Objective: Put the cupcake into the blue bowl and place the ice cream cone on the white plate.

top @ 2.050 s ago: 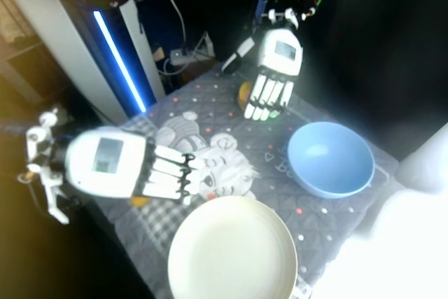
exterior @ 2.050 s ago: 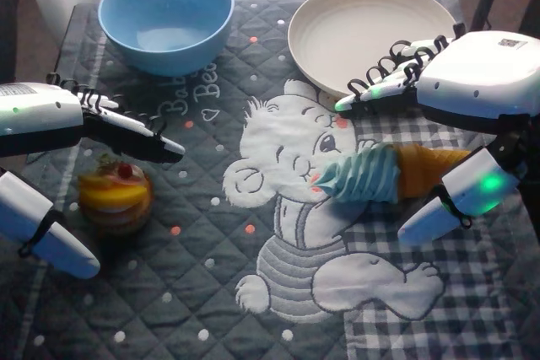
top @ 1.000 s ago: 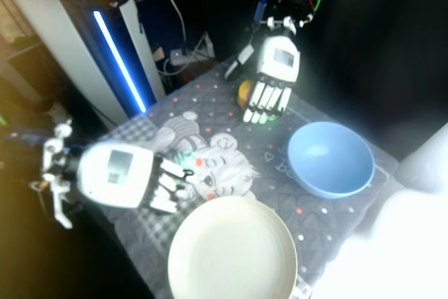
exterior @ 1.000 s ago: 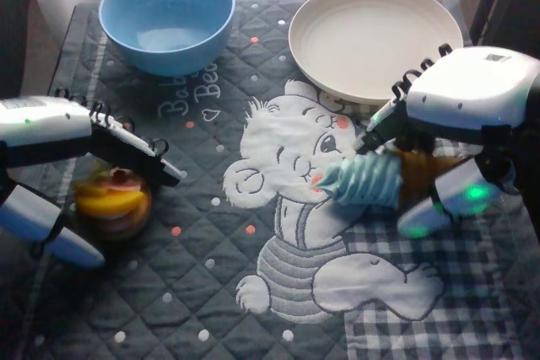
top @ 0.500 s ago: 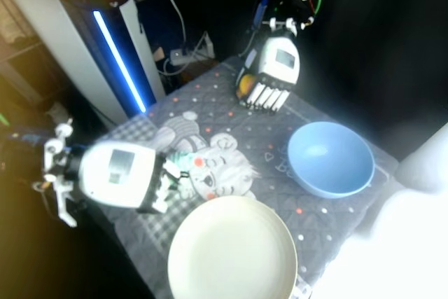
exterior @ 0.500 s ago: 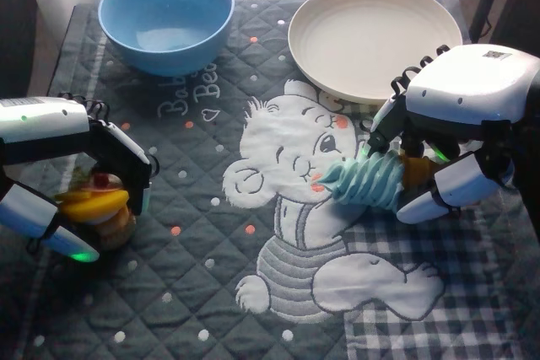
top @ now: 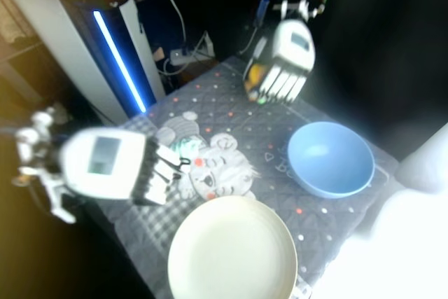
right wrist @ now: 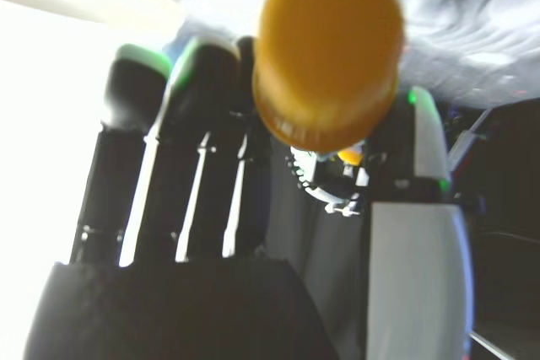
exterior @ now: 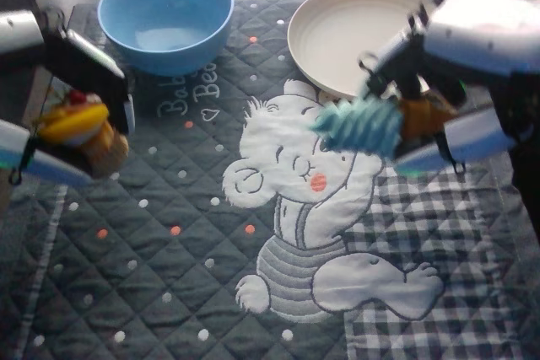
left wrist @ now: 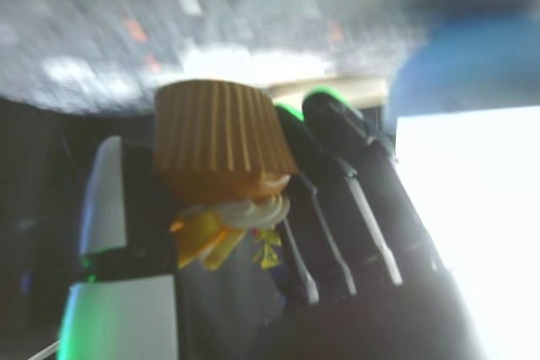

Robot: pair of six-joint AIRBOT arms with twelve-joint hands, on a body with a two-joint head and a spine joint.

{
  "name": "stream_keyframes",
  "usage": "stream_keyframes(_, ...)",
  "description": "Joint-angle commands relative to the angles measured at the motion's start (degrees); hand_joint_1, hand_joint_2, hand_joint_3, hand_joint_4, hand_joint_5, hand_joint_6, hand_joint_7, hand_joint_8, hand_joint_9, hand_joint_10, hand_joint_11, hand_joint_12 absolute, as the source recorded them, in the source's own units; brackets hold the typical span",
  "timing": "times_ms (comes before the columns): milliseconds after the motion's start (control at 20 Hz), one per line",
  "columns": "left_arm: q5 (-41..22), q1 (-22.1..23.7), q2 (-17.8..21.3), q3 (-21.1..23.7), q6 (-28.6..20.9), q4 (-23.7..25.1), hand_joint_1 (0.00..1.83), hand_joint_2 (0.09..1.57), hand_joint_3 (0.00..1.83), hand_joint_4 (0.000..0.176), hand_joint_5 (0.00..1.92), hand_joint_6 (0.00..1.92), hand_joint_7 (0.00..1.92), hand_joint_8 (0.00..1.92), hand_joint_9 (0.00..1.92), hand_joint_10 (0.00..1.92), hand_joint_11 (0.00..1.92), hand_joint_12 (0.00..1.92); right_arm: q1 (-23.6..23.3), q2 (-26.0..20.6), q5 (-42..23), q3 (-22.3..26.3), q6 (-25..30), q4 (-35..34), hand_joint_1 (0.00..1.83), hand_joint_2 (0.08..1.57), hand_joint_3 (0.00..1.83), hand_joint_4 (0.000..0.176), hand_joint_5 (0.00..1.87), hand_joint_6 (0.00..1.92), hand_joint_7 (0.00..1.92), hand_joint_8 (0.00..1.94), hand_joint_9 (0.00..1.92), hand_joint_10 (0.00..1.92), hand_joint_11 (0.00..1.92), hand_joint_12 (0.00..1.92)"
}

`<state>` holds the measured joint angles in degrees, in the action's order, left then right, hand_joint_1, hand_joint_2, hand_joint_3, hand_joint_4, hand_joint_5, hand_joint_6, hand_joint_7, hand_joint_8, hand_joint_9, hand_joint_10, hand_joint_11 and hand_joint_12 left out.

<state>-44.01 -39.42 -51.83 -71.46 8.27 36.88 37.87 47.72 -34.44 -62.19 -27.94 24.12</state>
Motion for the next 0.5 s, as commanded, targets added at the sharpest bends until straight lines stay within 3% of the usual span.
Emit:
stream_keyframes(0, -6.58, 1.32, 0.41, 0.19, -0.01, -3.09, 1.26, 1.04, 0.00, 0.000, 1.09, 0.73, 1.19, 0.72, 1.18, 0.48, 0.87, 1.26, -2.17, -0.13, -8.14, 0.52, -0.82, -2.23, 1.17, 1.09, 0.00, 0.000, 1.03, 0.89, 1.34, 0.47, 1.28, 1.05, 1.12, 1.55)
stream_keyframes(50, -6.54, 2.51, 0.74, 0.04, 0.46, -3.09, 1.26, 1.04, 0.00, 0.000, 1.08, 0.75, 1.21, 0.68, 1.20, 0.44, 0.89, 1.21, -3.82, -0.21, -8.14, 0.69, -2.26, -2.25, 1.16, 1.10, 0.00, 0.000, 1.00, 0.93, 1.35, 0.42, 1.29, 1.05, 1.13, 1.57)
stream_keyframes(100, -6.21, 4.04, 0.74, -0.74, 0.57, -3.09, 1.26, 1.05, 0.00, 0.000, 1.05, 0.81, 1.21, 0.67, 1.22, 0.41, 0.92, 1.17, -5.41, -0.21, -8.04, 0.47, -3.69, -2.50, 1.25, 1.09, 0.02, 0.000, 0.94, 0.85, 1.17, 0.87, 1.23, 0.99, 1.07, 1.49)
stream_keyframes(150, -5.66, 5.08, 0.61, -1.33, 0.56, -3.08, 1.27, 1.05, 0.00, 0.000, 1.04, 0.81, 1.21, 0.70, 1.25, 0.41, 0.96, 1.17, -5.65, -0.21, -8.00, 0.27, -4.57, -2.96, 1.17, 1.13, 0.00, 0.000, 0.93, 1.01, 1.16, 0.67, 1.20, 0.99, 1.05, 1.49)
stream_keyframes(200, -5.01, 6.53, 0.19, -2.43, 0.37, -3.08, 1.38, 1.02, 0.01, 0.000, 1.03, 0.74, 1.21, 0.61, 1.22, 0.77, 1.01, 1.16, -5.90, -0.21, -7.87, -0.25, -5.63, -3.71, 1.15, 1.15, 0.00, 0.000, 0.91, 1.07, 1.21, 0.52, 1.20, 1.01, 1.05, 1.51)
stream_keyframes(300, -3.00, 10.54, -1.88, -6.02, -1.39, -2.52, 1.28, 1.05, 0.00, 0.000, 0.99, 0.91, 1.25, 0.60, 1.36, 0.40, 1.23, 0.93, -6.46, 0.32, -6.70, -1.73, -5.87, -4.00, 1.15, 1.13, 0.00, 0.000, 0.94, 1.02, 1.31, 0.35, 1.27, 0.87, 1.09, 1.41)
stream_keyframes(450, 2.38, 16.80, -5.14, -10.52, -4.08, 1.97, 1.28, 1.05, 0.00, 0.000, 1.00, 0.90, 1.27, 0.57, 1.46, 0.12, 1.20, 0.91, -8.28, 2.52, -3.72, -5.01, -5.87, -4.15, 1.15, 1.13, 0.00, 0.000, 0.96, 1.00, 1.34, 0.27, 1.27, 0.77, 1.06, 1.32)
